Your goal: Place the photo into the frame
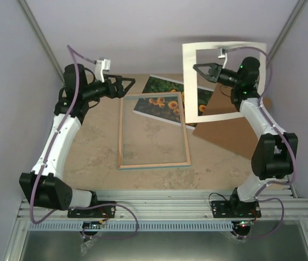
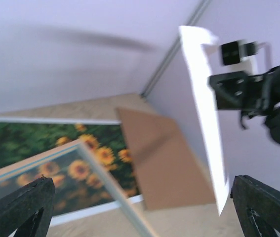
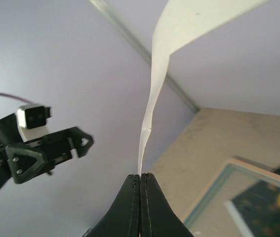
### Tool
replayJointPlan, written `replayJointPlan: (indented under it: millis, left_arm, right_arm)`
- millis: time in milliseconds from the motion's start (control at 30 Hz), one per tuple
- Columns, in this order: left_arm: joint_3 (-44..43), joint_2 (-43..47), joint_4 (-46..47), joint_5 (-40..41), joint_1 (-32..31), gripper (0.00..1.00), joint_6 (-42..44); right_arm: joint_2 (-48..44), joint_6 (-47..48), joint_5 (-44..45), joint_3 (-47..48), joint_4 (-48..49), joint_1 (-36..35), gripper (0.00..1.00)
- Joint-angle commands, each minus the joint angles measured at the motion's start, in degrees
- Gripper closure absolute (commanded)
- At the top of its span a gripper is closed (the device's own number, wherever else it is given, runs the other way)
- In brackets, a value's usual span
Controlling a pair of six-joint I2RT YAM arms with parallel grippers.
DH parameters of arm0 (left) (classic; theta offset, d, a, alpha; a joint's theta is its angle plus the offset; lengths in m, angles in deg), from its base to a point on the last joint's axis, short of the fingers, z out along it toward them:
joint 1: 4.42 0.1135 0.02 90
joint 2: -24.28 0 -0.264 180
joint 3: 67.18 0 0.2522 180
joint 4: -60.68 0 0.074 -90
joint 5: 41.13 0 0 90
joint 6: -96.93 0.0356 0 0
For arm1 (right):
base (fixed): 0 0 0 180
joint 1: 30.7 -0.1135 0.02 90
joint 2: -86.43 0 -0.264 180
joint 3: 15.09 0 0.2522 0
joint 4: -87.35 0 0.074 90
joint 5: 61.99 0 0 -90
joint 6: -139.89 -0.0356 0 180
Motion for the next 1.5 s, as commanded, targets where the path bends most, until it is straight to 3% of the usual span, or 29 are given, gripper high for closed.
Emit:
replayJointPlan:
  millis: [0,167,367,633,900,1200,1267,1333,1367,1400,1433,1467]
  left_arm:
    - [5.6,3.3,21.8,-7.6,-3.7,0.01,-16.0]
    - [5.4,3.3,22.3,-4.7,-8.8,0.03,-15.2]
    - [9.5,4.4,25.1,-5.8,-12.8,0.13,-16.0]
    - [14.0,3.7,33.1,-8.3,-15.2,0.39,-22.0]
    - [14.3,2.6,36.2,-9.1,-17.8,0.41,-23.6]
    - [11.5,1.5,29.8,-6.7,-17.8,1.0,-17.8]
    - [11.5,1.8,28.6,-6.6,-17.0,1.0,-16.9]
    - [11.8,2.4,28.6,-7.5,-15.8,1.0,-16.8]
    - [11.6,2.8,27.8,-7.8,-15.2,1.0,-16.0]
    - [11.0,3.3,26.2,-7.7,-14.5,1.0,-14.3]
    - [10.4,3.8,23.9,-7.5,-13.7,1.0,-12.3]
    - [9.6,4.3,21.4,-7.4,-12.8,1.0,-9.9]
  right_arm:
    - [-5.5,-5.1,0.1,-1.0,8.9,-6.3,0.99]
    - [-7.7,-4.1,1.7,-0.2,8.9,-12.0,0.99]
    - [-8.6,-1.3,2.6,-0.3,8.1,-16.1,0.99]
    - [-7.2,-1.5,3.7,-0.6,8.5,-18.9,0.99]
    - [-5.7,-2.8,5.0,-1.4,10.1,-19.5,0.99]
    - [-7.6,-2.6,3.9,-4.5,12.0,-19.6,0.96]
    - [-8.7,-1.2,3.6,-5.8,11.1,-19.6,0.89]
    - [-9.9,1.7,3.1,-6.4,8.8,-19.4,0.76]
    - [-10.5,3.8,2.5,-6.4,6.4,-19.3,0.63]
    - [-11.0,7.6,1.6,-5.8,0.9,-19.0,0.4]
    - [-11.3,12.5,0.6,-4.7,-6.1,-18.6,0.29]
    - [-11.3,19.3,-1.5,-3.1,-13.3,-18.2,0.24]
